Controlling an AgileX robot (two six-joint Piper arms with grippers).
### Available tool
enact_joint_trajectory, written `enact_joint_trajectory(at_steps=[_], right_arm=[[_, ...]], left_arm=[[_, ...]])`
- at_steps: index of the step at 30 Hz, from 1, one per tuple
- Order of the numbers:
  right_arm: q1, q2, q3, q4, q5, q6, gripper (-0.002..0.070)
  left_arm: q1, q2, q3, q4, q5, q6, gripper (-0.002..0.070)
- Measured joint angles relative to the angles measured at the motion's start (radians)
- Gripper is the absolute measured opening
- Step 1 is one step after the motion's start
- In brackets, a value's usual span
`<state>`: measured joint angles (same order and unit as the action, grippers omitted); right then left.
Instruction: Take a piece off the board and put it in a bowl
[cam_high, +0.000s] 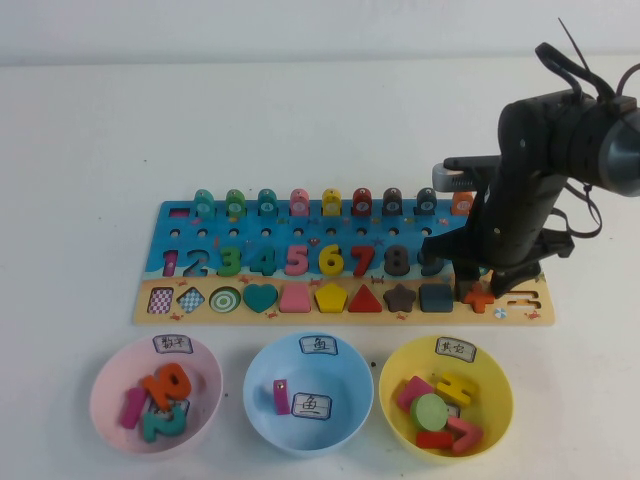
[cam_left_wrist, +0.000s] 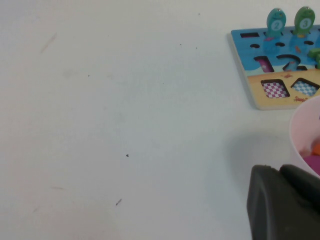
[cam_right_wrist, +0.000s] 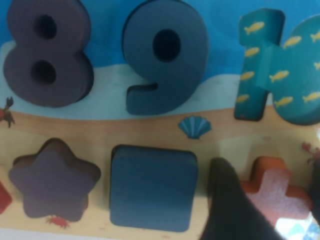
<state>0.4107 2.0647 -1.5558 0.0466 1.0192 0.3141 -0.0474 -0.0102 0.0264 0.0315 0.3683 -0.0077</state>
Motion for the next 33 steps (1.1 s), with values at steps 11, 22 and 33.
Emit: enact_joint_trajectory(at_steps=[11, 22, 33], right_arm=[[0.000, 0.001, -0.002, 0.000, 0.000, 0.000, 0.0288], [0.000, -0.005, -0.002, -0.006, 0.004, 0.000, 0.0288], [0.000, -0.061, -0.002, -0.022, 0.038, 0.000, 0.0288]], left_arm=[[0.000, 0.000, 0.000, 0.000, 0.000, 0.000, -0.0001], [0.000, 0.000, 0.000, 0.000, 0.000, 0.000, -0.0001], [0.000, 0.000, 0.000, 0.000, 0.000, 0.000, -0.0001]])
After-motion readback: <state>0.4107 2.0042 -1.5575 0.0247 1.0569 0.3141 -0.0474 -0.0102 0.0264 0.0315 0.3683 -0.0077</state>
